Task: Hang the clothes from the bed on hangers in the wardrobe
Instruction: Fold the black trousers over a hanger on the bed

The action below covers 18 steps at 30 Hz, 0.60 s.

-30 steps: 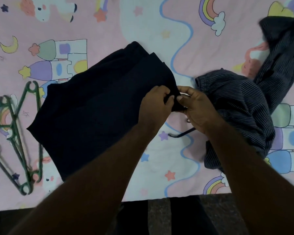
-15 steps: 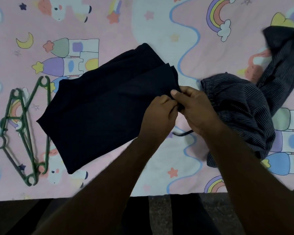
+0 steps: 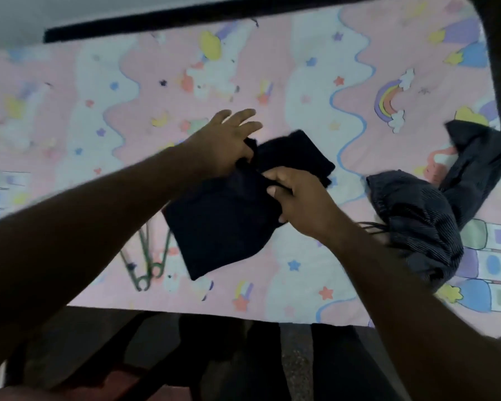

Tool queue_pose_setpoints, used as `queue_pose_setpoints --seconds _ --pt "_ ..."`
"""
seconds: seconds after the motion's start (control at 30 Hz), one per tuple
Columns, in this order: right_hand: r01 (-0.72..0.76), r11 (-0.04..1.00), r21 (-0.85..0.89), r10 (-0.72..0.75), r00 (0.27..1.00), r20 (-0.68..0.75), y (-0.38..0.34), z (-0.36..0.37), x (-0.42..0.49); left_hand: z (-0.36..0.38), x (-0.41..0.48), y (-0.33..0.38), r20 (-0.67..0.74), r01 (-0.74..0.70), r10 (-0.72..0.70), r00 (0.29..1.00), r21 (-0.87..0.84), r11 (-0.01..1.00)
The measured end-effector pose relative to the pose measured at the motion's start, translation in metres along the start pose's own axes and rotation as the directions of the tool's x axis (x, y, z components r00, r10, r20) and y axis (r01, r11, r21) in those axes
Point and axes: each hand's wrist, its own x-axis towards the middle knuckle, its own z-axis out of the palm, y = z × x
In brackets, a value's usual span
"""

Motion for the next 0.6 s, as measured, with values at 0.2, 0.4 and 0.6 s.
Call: queue_pose_setpoints --seconds 0.2,0.4,0.6 --pt "0.067 0.998 -0.011 -0.066 0.995 0.079 -0.146 0.049 -0.05 -0.105 -0.141 -0.062 0.084 0.31 -0.298 0.951 -0.249 0.918" --pt "0.328 0.945 -0.005 -0.316 0.914 0.253 -0.269 0.138 -0.099 -0.184 -0.307 -0.063 0.161 0.364 -0.557 0.815 -0.89 0.275" --pt "0.238 0.971 0.026 -0.228 0.887 0.401 -0.308 0.198 -0.108 -0.148 -0.42 -0.064 0.329 0.469 -0.642 0.693 -0.882 0.055"
